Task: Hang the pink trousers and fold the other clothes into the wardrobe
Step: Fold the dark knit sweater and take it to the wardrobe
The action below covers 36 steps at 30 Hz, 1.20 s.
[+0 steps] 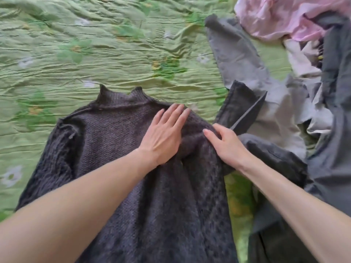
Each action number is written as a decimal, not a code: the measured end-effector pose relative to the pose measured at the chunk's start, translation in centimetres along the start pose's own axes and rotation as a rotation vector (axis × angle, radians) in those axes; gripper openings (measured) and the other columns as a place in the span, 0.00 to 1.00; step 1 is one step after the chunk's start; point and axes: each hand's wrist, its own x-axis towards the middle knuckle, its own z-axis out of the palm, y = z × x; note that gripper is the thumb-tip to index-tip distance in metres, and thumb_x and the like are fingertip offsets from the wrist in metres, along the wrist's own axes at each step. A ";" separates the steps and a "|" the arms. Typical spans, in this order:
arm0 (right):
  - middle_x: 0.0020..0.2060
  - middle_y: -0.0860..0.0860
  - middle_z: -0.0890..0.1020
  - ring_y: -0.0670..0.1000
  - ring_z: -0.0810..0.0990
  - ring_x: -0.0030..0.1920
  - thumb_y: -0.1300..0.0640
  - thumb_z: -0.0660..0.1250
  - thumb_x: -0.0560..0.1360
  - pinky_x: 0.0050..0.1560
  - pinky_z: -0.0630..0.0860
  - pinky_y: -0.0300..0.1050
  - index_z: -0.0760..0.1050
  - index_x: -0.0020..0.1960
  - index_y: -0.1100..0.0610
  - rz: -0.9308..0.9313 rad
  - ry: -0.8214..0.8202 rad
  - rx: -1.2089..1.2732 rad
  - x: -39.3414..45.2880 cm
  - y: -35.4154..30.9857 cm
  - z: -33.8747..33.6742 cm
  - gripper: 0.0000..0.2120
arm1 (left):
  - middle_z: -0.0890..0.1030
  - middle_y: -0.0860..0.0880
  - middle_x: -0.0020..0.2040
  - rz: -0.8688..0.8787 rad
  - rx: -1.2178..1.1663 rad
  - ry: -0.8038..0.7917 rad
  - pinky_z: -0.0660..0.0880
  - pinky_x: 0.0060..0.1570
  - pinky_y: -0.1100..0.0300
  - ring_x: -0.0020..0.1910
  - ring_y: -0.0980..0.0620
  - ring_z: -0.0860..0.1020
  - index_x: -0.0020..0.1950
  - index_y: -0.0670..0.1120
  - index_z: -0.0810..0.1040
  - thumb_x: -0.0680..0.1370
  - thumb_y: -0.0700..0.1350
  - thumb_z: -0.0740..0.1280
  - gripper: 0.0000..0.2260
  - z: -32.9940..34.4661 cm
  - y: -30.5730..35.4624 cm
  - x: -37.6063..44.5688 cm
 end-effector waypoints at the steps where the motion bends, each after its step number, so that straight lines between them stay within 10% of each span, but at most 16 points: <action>1: 0.45 0.53 0.86 0.49 0.83 0.47 0.44 0.64 0.83 0.53 0.79 0.60 0.80 0.51 0.54 -0.011 -0.008 0.043 0.2 -0.2 -0.2 0.14 | 0.65 0.45 0.82 0.090 -0.023 0.019 0.56 0.81 0.44 0.83 0.44 0.59 0.83 0.45 0.61 0.80 0.43 0.55 0.29 -0.5 0.7 0.9; 7: 0.40 0.50 0.87 0.42 0.81 0.39 0.51 0.74 0.79 0.41 0.76 0.41 0.84 0.48 0.60 -0.021 -0.023 0.269 -0.2 -1.7 -1.3 0.11 | 0.77 0.41 0.54 0.170 0.003 0.018 0.68 0.58 0.47 0.54 0.37 0.75 0.59 0.41 0.75 0.79 0.44 0.57 0.13 -3.3 1.3 3.5; 14: 0.49 0.44 0.88 0.44 0.87 0.50 0.39 0.74 0.71 0.57 0.83 0.54 0.83 0.54 0.50 0.122 -0.499 -0.114 -3.5 1.1 0.0 0.19 | 0.79 0.41 0.56 -0.126 -0.214 0.112 0.67 0.60 0.48 0.57 0.39 0.75 0.63 0.41 0.71 0.82 0.40 0.61 0.10 -4.8 -0.7 2.1; 23: 0.53 0.52 0.88 0.54 0.87 0.55 0.49 0.72 0.78 0.59 0.82 0.50 0.84 0.60 0.56 0.335 -0.430 0.284 -5.6 -1.6 -8.0 0.14 | 0.80 0.46 0.56 -0.214 -0.094 0.084 0.66 0.64 0.47 0.59 0.40 0.75 0.58 0.45 0.74 0.81 0.50 0.68 0.11 -3.8 -0.5 2.7; 36: 0.48 0.55 0.89 0.52 0.87 0.48 0.34 0.80 0.64 0.53 0.80 0.47 0.87 0.53 0.55 0.360 -0.601 -0.228 -6.6 1.7 -23.4 0.29 | 0.73 0.38 0.62 -0.255 0.011 -0.006 0.67 0.67 0.43 0.63 0.36 0.70 0.65 0.40 0.71 0.84 0.50 0.64 0.16 -0.3 3.8 4.7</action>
